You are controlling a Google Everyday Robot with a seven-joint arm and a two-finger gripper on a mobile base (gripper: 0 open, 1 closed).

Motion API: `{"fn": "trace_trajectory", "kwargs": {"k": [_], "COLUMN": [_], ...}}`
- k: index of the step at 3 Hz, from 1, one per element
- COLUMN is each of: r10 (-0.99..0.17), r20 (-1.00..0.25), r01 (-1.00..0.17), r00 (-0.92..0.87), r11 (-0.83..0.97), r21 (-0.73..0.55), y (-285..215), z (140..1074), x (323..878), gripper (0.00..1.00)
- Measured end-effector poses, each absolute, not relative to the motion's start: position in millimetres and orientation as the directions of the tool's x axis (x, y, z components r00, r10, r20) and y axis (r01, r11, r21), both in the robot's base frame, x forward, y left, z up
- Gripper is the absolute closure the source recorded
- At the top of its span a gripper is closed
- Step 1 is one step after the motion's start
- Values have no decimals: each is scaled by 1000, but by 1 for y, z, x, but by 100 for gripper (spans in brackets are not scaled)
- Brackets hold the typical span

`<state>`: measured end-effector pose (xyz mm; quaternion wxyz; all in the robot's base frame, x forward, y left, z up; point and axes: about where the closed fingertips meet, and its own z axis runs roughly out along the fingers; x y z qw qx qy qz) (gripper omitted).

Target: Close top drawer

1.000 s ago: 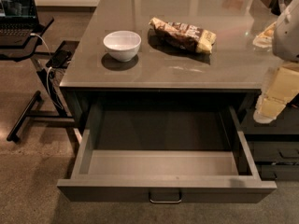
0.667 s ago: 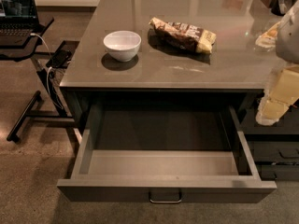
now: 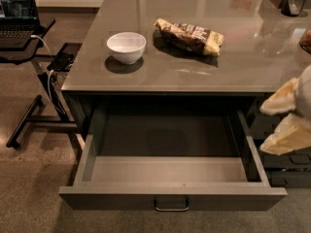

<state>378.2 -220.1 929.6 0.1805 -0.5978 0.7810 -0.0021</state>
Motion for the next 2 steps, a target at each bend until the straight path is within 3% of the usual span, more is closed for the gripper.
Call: {"fn": "trace_trajectory", "kwargs": {"k": [2], "r10": [-920], "r20": [-308], "r01": [-958], "r00": [-242], "r11": [277], "r21": [-76], "y": [-208], "z": [855], "x": [335], "gripper": [89]}}
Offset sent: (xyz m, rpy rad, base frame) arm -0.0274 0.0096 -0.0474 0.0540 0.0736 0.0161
